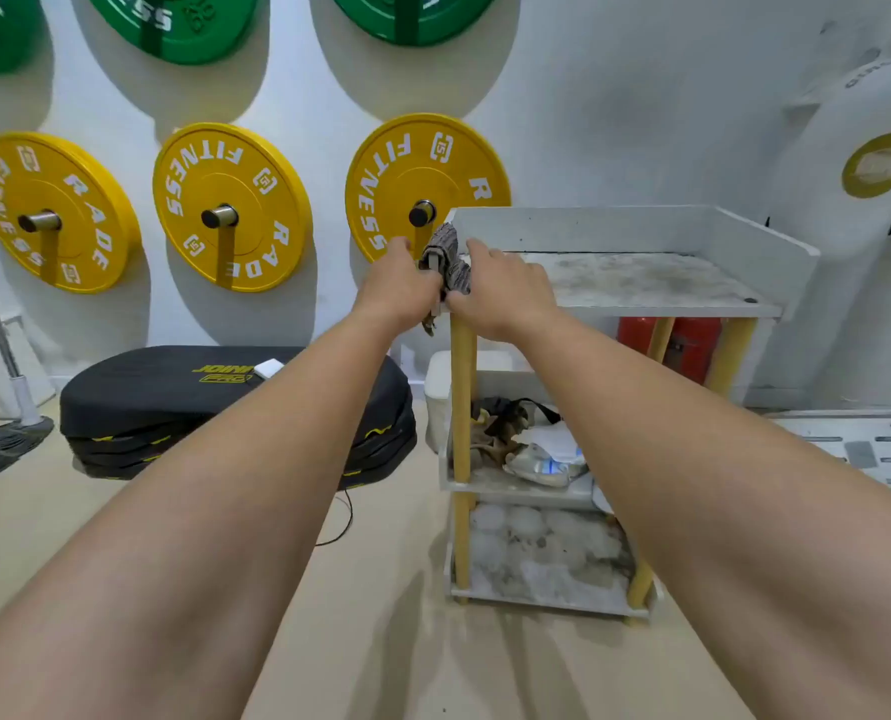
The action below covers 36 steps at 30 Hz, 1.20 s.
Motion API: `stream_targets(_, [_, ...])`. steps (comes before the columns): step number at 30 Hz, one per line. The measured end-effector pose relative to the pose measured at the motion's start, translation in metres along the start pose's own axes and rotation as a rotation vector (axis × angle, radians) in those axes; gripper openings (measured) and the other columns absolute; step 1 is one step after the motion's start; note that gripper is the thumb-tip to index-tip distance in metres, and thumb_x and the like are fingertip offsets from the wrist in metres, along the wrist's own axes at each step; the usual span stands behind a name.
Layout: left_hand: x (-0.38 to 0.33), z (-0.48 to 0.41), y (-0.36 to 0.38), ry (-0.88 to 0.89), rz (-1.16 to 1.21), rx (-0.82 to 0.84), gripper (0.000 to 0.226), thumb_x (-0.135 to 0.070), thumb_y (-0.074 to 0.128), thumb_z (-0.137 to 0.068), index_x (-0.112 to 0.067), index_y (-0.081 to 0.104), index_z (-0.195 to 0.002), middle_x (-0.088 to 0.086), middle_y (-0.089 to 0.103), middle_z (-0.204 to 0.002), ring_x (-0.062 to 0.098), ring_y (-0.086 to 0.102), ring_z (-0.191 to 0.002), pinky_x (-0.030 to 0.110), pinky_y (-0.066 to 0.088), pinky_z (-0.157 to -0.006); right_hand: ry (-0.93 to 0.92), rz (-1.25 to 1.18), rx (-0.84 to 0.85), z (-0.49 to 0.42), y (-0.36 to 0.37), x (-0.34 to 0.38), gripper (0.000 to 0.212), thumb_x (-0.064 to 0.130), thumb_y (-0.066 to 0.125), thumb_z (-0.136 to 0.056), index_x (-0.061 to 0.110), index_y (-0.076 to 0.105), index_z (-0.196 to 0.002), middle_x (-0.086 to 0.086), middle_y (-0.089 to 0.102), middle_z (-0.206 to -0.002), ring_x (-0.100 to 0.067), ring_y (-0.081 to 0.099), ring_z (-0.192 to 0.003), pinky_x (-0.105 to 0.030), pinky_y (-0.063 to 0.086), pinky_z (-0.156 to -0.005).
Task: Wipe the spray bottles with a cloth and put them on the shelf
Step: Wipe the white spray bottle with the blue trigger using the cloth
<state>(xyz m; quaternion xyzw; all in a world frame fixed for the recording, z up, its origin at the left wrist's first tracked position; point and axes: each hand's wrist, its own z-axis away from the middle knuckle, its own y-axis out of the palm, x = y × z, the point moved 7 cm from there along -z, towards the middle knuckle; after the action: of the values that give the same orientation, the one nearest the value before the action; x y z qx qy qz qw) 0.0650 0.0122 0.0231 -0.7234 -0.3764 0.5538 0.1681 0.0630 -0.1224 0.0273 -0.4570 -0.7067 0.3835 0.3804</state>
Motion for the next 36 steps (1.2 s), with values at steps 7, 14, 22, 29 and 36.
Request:
stream_targets(7, [0.002, -0.005, -0.003, 0.097, 0.058, -0.224, 0.023, -0.018, 0.063, -0.094, -0.017, 0.067, -0.117, 0.002, 0.071, -0.109, 0.018, 0.062, -0.092, 0.021, 0.041, -0.068, -0.006, -0.276, -0.131, -0.013, 0.009, 0.007, 0.024, 0.022, 0.056, -0.095, 0.02, 0.061, -0.118, -0.004, 0.071, -0.105, -0.03, 0.064, -0.101, -0.045, 0.05, -0.086])
stream_targets(14, [-0.031, 0.053, -0.051, 0.144, 0.194, -0.375, 0.013, -0.022, 0.062, -0.093, -0.025, 0.061, -0.105, -0.008, 0.063, -0.097, 0.016, 0.06, -0.091, 0.031, 0.047, -0.075, -0.009, -0.635, -0.3, 0.034, -0.054, 0.024, 0.005, 0.02, 0.056, -0.088, 0.022, 0.06, -0.091, 0.004, 0.064, -0.081, -0.019, 0.06, -0.076, -0.042, 0.052, -0.067])
stream_targets(22, [-0.058, 0.174, -0.039, 0.201, 0.22, 0.021, 0.008, -0.023, 0.067, -0.095, -0.023, 0.061, -0.099, -0.01, 0.062, -0.085, 0.002, 0.057, -0.075, 0.025, 0.043, -0.067, 0.07, -0.94, -0.03, 0.167, -0.085, -0.006, 0.016, 0.011, 0.059, -0.098, 0.015, 0.074, -0.099, 0.008, 0.069, -0.083, -0.006, 0.066, -0.077, -0.022, 0.054, -0.072])
stream_targets(29, [-0.015, 0.315, 0.02, 0.115, 0.221, 0.237, 0.021, -0.018, 0.074, -0.088, -0.029, 0.055, -0.088, 0.001, 0.067, -0.085, 0.018, 0.061, -0.077, 0.035, 0.047, -0.072, 0.513, -1.162, 0.285, 0.328, -0.023, -0.068, 0.02, 0.007, 0.06, -0.095, 0.014, 0.075, -0.084, -0.002, 0.076, -0.087, -0.022, 0.07, -0.09, -0.036, 0.052, -0.085])
stream_targets(36, [0.039, 0.434, 0.074, -0.037, 0.243, 0.226, 0.014, -0.015, 0.078, -0.084, -0.029, 0.08, -0.087, -0.012, 0.075, -0.09, 0.004, 0.067, -0.083, 0.03, 0.056, -0.081, 0.905, -1.314, 0.362, 0.475, 0.048, -0.085, 0.044, 0.012, 0.043, -0.1, 0.014, 0.074, -0.069, 0.001, 0.071, -0.065, -0.015, 0.065, -0.058, -0.027, 0.043, -0.059])
